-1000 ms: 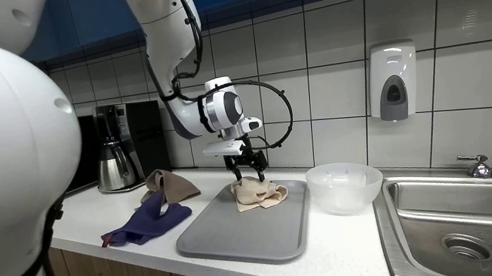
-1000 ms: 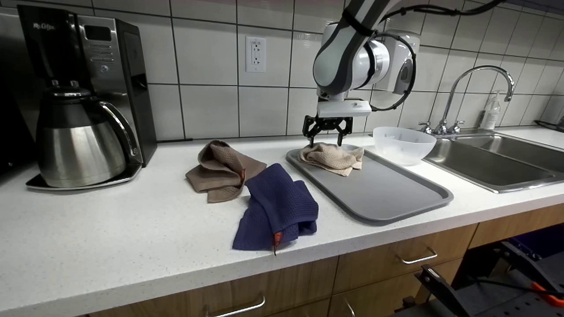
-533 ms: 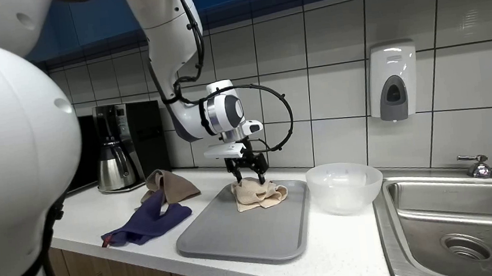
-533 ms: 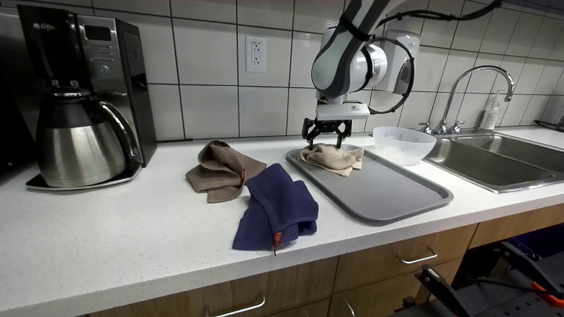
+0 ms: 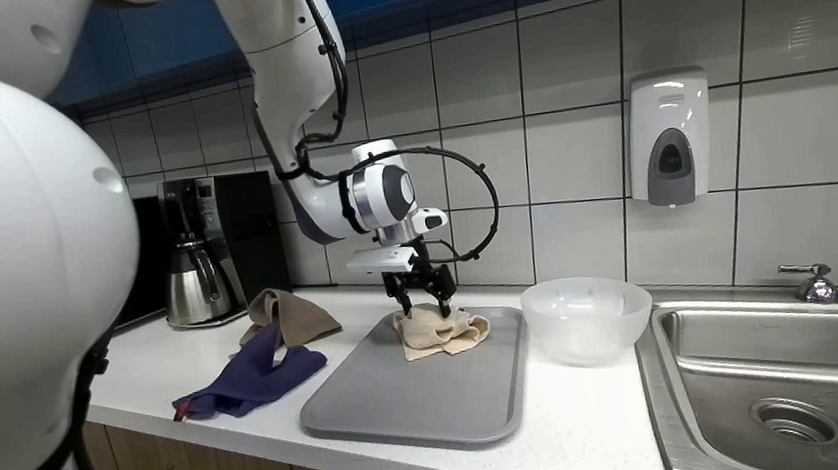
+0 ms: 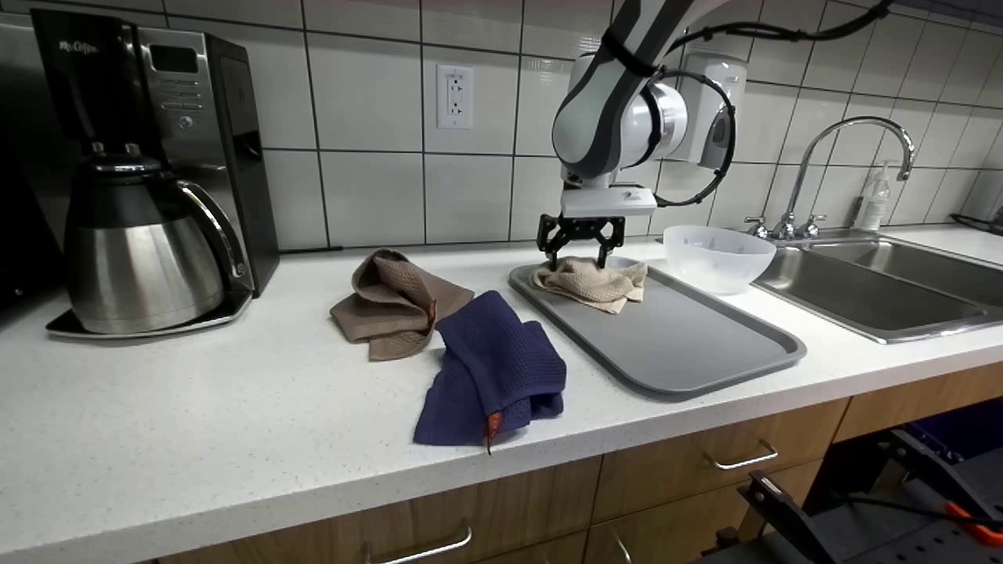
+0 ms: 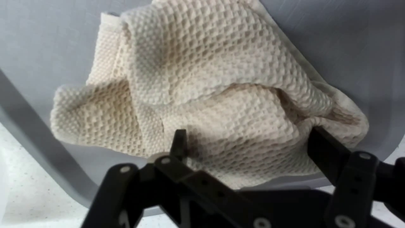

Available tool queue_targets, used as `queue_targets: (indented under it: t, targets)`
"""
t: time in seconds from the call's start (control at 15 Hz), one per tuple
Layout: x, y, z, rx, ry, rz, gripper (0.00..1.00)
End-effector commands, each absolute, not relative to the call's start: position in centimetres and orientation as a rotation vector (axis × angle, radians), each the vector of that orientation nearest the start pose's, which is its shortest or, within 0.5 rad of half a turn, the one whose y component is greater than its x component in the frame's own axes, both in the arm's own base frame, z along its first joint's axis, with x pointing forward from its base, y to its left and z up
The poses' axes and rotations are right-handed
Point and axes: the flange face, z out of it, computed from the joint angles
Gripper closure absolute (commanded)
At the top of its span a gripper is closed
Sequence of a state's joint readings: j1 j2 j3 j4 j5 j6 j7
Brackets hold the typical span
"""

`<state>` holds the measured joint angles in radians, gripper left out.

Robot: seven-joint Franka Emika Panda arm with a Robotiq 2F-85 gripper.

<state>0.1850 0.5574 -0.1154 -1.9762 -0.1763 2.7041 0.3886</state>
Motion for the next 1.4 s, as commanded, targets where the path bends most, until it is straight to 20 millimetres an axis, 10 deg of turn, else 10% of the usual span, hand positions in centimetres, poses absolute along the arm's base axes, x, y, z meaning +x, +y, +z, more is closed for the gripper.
queue_targets:
  t: [0.0,0.53,1.33]
  targets:
    - [63.0,5.5,20.2,-3.218,0.234,-0.297,0.34]
    - [63.1,5.3,20.6,-3.205,0.270,-0.306,0.97]
    - [62.9,5.7,22.9,-3.186,0.272,-0.375,0.98]
